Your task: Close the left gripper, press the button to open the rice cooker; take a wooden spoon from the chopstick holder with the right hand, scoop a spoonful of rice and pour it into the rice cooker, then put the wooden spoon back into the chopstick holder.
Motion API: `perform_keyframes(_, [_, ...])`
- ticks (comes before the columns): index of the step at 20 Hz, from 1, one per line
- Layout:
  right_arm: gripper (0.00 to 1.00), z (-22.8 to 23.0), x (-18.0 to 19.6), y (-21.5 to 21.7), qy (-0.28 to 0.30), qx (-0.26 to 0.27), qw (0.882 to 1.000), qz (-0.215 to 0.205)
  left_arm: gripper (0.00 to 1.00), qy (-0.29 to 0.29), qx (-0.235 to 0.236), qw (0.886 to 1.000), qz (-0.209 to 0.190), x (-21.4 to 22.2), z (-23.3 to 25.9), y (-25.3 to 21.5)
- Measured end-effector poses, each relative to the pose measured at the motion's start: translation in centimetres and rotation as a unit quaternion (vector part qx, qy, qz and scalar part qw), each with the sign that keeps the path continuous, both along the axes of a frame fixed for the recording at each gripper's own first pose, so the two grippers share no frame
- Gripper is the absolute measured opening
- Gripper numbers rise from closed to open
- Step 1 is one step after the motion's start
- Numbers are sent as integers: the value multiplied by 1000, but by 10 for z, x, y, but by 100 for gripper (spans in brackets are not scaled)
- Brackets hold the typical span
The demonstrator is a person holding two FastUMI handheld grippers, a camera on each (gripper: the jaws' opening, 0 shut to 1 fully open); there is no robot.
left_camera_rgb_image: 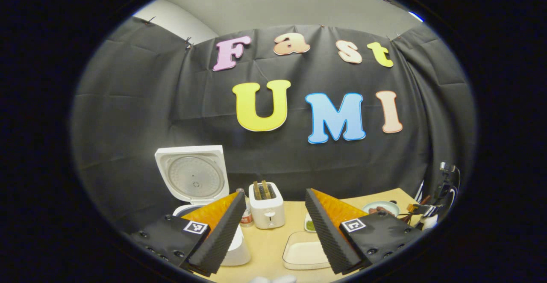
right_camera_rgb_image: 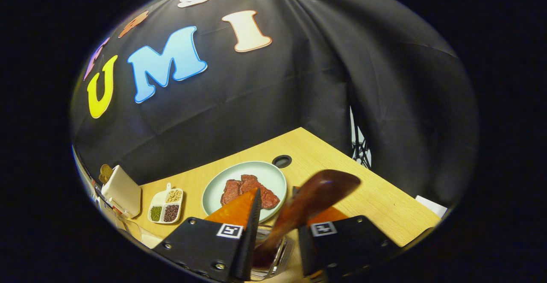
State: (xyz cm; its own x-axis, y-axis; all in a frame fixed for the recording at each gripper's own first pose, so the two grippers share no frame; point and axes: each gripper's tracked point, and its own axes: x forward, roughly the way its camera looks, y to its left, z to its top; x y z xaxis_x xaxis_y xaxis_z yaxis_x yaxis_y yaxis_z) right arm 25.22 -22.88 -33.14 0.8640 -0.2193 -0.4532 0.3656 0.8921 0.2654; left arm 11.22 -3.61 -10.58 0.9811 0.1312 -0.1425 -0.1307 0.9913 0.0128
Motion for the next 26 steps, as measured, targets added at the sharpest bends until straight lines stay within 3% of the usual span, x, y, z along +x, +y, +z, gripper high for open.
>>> perform_keyframes(1, [26, 1, 0, 3, 0, 11, 1000, 3, 98, -1, 2, 1000, 1, 0, 0, 0])
perform_keyframes(4, [26, 2, 1, 4, -5, 16, 1000, 1, 99, 0, 6, 1000, 5, -3, 0, 2])
perform_keyframes(5, [20, 3, 3, 4, -7, 12, 1000, 3, 96, 1, 8, 1000, 8, -4, 1, 3])
perform_keyframes(11, [20, 20, 1, 15, -15, 7, 1000, 13, 99, -7, 18, 1000, 23, -21, 6, 19])
perform_keyframes(12, [20, 29, 1, 17, -23, 1, 1000, 14, 96, -9, 22, 999, 25, -25, 7, 24])
perform_keyframes(18, [20, 124, -10, 46, -71, -68, 994, 36, 99, -20, 22, 999, 20, -45, 9, 63])
perform_keyframes(23, [20, 215, -14, 121, -126, -94, 984, 80, 99, -11, -2, 1000, 19, -60, -6, 99])
perform_keyframes(26, [20, 244, -19, 180, -148, -92, 978, 112, 99, -15, 4, 1000, 21, -69, -5, 119])
